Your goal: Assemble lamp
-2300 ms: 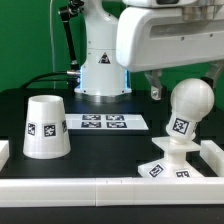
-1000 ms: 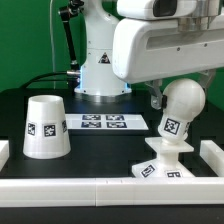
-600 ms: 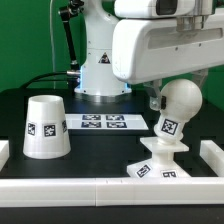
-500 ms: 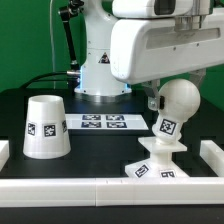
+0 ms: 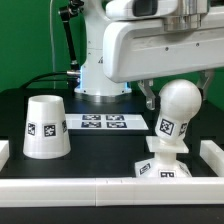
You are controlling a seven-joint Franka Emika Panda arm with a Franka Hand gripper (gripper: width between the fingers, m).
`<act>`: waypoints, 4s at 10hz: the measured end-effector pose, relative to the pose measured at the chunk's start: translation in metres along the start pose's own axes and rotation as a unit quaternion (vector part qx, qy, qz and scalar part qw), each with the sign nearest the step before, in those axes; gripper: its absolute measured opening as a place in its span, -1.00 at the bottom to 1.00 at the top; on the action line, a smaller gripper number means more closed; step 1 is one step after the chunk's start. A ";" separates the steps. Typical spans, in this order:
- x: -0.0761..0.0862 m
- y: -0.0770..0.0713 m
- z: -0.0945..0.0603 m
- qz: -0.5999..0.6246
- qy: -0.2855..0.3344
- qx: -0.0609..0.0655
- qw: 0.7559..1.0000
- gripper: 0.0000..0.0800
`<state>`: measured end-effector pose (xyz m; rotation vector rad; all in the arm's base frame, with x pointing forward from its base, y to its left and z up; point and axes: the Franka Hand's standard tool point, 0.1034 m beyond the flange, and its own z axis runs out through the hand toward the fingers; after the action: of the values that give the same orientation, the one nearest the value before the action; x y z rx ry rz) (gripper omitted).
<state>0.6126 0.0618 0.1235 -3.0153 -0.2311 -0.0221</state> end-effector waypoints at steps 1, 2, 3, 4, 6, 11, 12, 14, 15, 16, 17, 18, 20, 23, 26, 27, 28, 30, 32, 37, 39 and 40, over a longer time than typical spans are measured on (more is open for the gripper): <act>0.002 -0.002 0.000 0.040 0.007 0.007 0.999 0.44; 0.005 -0.007 0.000 0.094 0.016 0.011 0.995 0.44; 0.007 -0.012 0.000 0.147 0.023 0.012 0.989 0.44; 0.007 -0.013 0.000 0.153 0.023 0.013 0.988 0.44; 0.007 -0.015 0.000 0.218 0.022 0.018 0.976 0.44; -0.005 -0.030 0.004 0.401 0.015 0.011 0.916 0.44; -0.006 -0.033 0.004 0.424 0.015 0.010 0.906 0.44; -0.006 -0.035 0.004 0.491 0.014 0.013 0.871 0.44; -0.006 -0.036 0.004 0.534 0.010 0.020 0.845 0.44; -0.006 -0.032 0.003 0.559 0.007 0.028 0.829 0.44; -0.005 -0.030 0.003 0.579 0.004 0.035 0.814 0.44; -0.005 -0.033 0.003 0.591 0.003 0.036 0.806 0.47; -0.007 -0.031 0.003 0.544 0.002 0.033 0.838 0.68; -0.010 -0.029 0.002 0.396 0.000 0.013 0.918 0.75; -0.011 -0.029 0.003 0.305 0.000 0.013 0.952 0.75; -0.011 -0.029 0.003 0.283 0.001 0.013 0.959 0.75; -0.011 -0.028 0.003 0.232 0.001 0.013 0.973 0.75; -0.009 -0.026 0.001 0.102 0.005 0.006 0.995 0.75; -0.005 -0.024 0.000 -0.031 0.007 0.004 0.999 0.75; -0.005 -0.020 0.001 -0.175 0.001 0.001 0.985 0.75; -0.002 -0.014 0.001 -0.304 -0.008 -0.014 0.953 0.75; 0.000 -0.016 0.000 -0.333 -0.008 -0.015 0.943 0.75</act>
Offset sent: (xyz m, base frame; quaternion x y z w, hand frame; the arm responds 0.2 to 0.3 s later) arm 0.0000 0.0000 0.0000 0.0000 0.0000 0.1296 0.9916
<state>0.6102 0.0775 0.1253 -2.8043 -1.2383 -0.0591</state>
